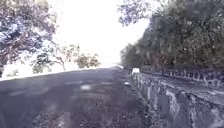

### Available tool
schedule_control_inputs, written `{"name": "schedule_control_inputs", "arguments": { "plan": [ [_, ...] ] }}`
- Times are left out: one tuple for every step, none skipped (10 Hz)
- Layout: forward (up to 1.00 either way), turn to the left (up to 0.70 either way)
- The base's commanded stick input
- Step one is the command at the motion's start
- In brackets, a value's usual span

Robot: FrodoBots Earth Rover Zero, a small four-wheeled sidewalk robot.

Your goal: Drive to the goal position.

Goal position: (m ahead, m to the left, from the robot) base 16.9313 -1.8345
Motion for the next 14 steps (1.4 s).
{"name": "schedule_control_inputs", "arguments": {
  "plan": [
    [1.0,0.25],
    [1.0,0.14],
    [1.0,0.03],
    [1.0,0.0],
    [1.0,0.0],
    [1.0,0.0],
    [1.0,0.0],
    [1.0,0.0],
    [1.0,0.0],
    [1.0,0.0],
    [1.0,0.0],
    [1.0,0.0],
    [1.0,0.0],
    [1.0,0.0]
  ]
}}
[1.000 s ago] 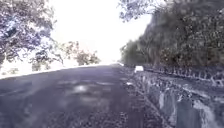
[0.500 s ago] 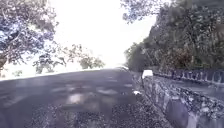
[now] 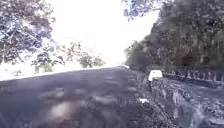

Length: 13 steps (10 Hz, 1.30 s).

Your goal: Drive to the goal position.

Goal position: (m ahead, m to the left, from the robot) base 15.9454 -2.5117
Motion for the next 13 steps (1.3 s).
{"name": "schedule_control_inputs", "arguments": {
  "plan": [
    [1.0,0.0],
    [1.0,0.0],
    [1.0,0.0],
    [1.0,0.0],
    [1.0,0.0],
    [1.0,0.0],
    [1.0,0.0],
    [1.0,0.0],
    [1.0,0.0],
    [1.0,0.0],
    [1.0,0.0],
    [1.0,0.0],
    [1.0,0.0]
  ]
}}
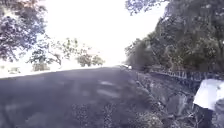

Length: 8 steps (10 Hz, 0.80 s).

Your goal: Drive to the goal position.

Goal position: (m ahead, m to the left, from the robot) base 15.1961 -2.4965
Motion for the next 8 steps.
{"name": "schedule_control_inputs", "arguments": {
  "plan": [
    [1.0,0.0],
    [1.0,0.0],
    [1.0,0.0],
    [1.0,0.0],
    [1.0,0.0],
    [1.0,0.0],
    [1.0,0.0],
    [1.0,0.0]
  ]
}}
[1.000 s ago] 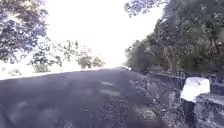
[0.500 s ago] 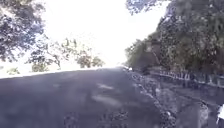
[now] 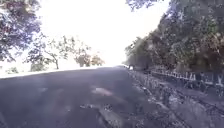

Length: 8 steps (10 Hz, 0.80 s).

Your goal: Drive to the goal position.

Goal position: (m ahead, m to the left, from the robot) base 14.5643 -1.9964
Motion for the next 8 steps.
{"name": "schedule_control_inputs", "arguments": {
  "plan": [
    [1.0,0.0],
    [1.0,0.0],
    [1.0,0.0],
    [1.0,0.0],
    [1.0,0.0],
    [1.0,0.0],
    [1.0,0.0],
    [1.0,0.0]
  ]
}}
